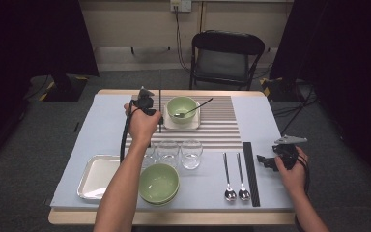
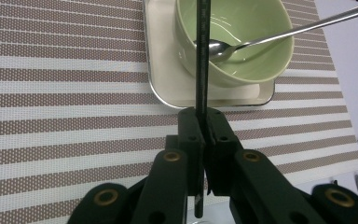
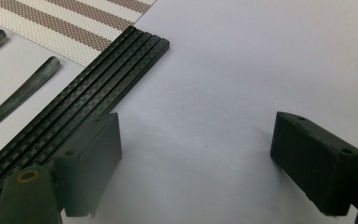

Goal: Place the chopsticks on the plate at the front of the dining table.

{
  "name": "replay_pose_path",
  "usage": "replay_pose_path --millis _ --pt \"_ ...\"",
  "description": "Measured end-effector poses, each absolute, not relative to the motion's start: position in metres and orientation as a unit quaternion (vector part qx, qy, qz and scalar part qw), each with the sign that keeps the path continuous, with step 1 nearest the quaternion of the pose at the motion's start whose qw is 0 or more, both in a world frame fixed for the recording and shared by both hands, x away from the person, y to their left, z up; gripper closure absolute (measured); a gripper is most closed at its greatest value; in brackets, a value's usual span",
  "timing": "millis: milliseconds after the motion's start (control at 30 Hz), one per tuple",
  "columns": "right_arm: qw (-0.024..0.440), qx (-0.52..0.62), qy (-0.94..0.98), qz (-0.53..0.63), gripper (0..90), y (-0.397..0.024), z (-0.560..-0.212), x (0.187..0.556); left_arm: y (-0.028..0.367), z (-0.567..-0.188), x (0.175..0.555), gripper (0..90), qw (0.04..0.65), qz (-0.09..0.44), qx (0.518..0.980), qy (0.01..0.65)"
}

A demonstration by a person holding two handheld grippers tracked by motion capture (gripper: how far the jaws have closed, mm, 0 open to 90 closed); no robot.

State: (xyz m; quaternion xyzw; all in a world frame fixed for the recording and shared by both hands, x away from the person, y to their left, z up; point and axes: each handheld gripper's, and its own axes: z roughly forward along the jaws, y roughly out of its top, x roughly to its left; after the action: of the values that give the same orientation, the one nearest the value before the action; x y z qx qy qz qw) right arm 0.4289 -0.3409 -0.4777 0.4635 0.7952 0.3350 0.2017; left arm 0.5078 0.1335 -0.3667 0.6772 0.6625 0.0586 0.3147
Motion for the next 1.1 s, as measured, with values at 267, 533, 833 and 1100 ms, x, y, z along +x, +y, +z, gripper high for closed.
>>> replay_pose_path --millis 267,533,833,1100 --pt "0.202 0.464 0.795 0.335 15.2 -0.341 -0.478 0.429 0.130 -0.371 0.512 87.0 0.311 0.057 0.679 0.663" --pt "0.202 0.463 0.795 0.335 15.2 -0.341 -0.478 0.429 0.128 -0.376 0.516 87.0 0.308 0.056 0.676 0.667" --pt "0.202 0.464 0.795 0.335 15.2 -0.341 -0.478 0.429 0.123 -0.373 0.521 87.0 0.304 0.062 0.682 0.662" --pt "0.202 0.463 0.796 0.334 15.2 -0.341 -0.478 0.429 0.120 -0.377 0.525 87.0 0.298 0.063 0.684 0.663"
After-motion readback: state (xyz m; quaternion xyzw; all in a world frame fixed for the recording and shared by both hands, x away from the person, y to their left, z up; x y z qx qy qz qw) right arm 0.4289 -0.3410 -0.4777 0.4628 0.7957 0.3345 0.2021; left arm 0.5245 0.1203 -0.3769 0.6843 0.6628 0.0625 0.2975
